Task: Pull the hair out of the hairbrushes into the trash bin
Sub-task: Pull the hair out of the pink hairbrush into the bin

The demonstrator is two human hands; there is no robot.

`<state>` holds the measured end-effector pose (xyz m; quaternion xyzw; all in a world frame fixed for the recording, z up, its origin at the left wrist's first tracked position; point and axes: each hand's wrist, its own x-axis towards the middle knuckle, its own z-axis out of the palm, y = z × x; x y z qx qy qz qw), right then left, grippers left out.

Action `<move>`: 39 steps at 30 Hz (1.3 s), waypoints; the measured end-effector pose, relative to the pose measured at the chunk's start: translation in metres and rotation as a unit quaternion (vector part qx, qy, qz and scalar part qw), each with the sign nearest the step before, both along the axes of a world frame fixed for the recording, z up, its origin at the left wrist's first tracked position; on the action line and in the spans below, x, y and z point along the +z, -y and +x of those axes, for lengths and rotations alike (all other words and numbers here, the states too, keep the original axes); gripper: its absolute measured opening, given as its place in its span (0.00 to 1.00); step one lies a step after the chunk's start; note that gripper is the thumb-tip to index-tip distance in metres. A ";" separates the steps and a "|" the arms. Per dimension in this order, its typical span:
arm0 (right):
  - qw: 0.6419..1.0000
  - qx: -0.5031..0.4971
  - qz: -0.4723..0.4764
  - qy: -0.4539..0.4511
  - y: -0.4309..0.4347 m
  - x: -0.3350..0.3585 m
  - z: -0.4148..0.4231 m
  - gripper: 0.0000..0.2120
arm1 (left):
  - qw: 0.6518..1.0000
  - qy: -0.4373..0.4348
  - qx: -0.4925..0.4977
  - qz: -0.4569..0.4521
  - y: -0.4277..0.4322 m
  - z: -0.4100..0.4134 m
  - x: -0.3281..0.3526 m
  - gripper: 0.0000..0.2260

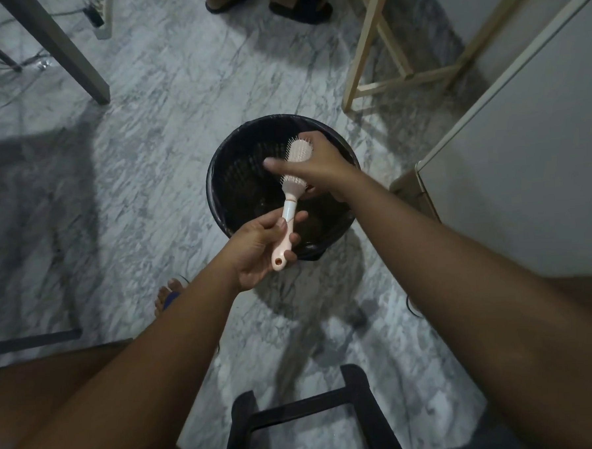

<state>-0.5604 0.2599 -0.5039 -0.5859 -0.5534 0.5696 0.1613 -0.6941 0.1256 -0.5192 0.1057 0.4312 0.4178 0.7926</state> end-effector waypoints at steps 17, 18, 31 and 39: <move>0.991 -0.125 -0.022 -0.046 -0.024 0.007 -0.011 0.16 | 0.999 0.012 0.042 -0.010 0.000 -0.004 -0.004 0.16; 0.989 -0.126 -0.033 -0.070 -0.021 0.007 -0.010 0.15 | 0.999 0.014 0.045 -0.009 0.000 -0.005 -0.004 0.16; 0.978 -0.203 -0.004 -0.037 -0.004 -0.009 0.013 0.13 | 0.994 0.007 0.098 -0.047 -0.001 -0.003 0.010 0.16; 0.956 0.096 0.189 0.201 0.021 -0.022 0.006 0.26 | 0.982 -0.084 0.107 -0.130 -0.009 -0.004 0.008 0.12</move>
